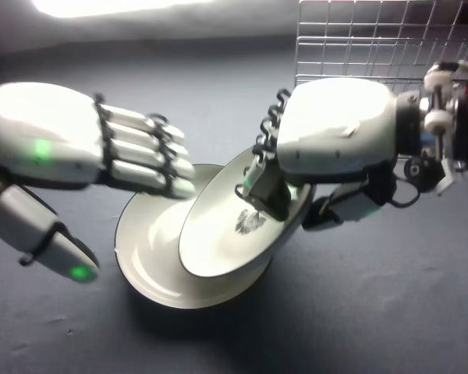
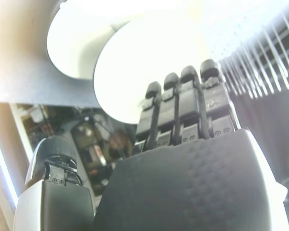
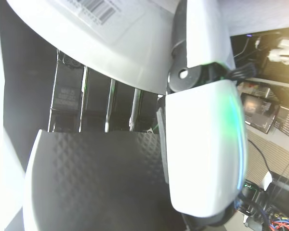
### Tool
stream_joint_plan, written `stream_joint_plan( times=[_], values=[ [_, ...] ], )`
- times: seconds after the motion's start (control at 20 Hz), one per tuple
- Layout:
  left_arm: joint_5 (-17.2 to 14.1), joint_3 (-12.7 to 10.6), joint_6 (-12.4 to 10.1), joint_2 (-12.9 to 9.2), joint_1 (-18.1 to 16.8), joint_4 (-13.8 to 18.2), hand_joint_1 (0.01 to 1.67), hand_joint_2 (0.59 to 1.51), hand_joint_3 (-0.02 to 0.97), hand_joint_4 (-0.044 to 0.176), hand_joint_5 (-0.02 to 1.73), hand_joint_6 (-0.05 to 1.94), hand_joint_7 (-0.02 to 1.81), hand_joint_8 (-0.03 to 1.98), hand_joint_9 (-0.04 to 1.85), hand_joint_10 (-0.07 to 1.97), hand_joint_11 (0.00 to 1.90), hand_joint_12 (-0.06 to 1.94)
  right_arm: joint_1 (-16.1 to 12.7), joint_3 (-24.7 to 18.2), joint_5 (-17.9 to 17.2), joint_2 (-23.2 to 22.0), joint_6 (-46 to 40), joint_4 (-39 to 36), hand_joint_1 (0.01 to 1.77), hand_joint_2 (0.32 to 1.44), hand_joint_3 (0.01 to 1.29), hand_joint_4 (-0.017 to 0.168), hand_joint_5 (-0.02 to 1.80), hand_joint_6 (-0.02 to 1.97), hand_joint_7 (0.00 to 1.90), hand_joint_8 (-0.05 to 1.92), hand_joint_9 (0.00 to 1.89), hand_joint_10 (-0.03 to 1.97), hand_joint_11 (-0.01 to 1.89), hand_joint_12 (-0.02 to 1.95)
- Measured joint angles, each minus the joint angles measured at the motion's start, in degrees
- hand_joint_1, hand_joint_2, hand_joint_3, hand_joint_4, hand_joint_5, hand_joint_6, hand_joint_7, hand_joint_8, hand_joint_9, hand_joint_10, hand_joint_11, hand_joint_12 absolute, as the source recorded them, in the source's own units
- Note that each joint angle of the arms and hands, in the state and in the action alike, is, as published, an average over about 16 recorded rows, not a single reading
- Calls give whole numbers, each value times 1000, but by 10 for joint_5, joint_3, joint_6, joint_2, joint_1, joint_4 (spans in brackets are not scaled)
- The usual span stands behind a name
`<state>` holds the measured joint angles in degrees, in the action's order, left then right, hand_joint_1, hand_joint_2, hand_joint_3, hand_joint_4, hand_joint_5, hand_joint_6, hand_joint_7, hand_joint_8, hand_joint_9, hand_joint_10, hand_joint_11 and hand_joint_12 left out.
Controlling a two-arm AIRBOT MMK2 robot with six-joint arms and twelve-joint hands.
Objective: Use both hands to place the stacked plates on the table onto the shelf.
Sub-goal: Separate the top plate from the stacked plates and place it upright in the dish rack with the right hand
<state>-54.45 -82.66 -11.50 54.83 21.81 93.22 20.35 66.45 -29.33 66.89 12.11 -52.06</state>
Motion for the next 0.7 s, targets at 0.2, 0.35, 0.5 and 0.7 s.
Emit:
stream_joint_plan(
  times=[0.2, 0.35, 0.5, 0.7],
  values=[
    [5, 3, -12, -31, -20, 14, 15, 1101, 1, 0, 98, 19, 89, 4, 72, 6, 16, 111, -24, -13, 5, -12, -2, 10, 1331, 948, 10, -1, 914, 1120, 1036, 720, 1030, 1075, 933, 1269],
    [9, 4, -25, -53, -32, 32, 15, 1101, 1, 0, 98, 18, 88, 4, 72, 6, 16, 114, -40, -25, 9, -24, -4, 22, 1341, 965, 10, -3, 912, 1108, 1044, 739, 1036, 1076, 929, 1279],
    [14, 4, -39, -72, -42, 49, 15, 1101, 1, 0, 98, 19, 90, 4, 74, 5, 16, 127, -55, -36, 12, -34, -5, 37, 1348, 979, 10, -4, 909, 1092, 1038, 755, 1036, 1088, 926, 1293],
    [18, 4, -60, -91, -55, 72, 14, 1101, 2, 0, 100, 18, 93, 3, 78, 5, 16, 132, -70, -47, 15, -44, -5, 58, 1354, 992, 11, -5, 904, 1074, 1030, 767, 1032, 1093, 927, 1321]
  ],
)
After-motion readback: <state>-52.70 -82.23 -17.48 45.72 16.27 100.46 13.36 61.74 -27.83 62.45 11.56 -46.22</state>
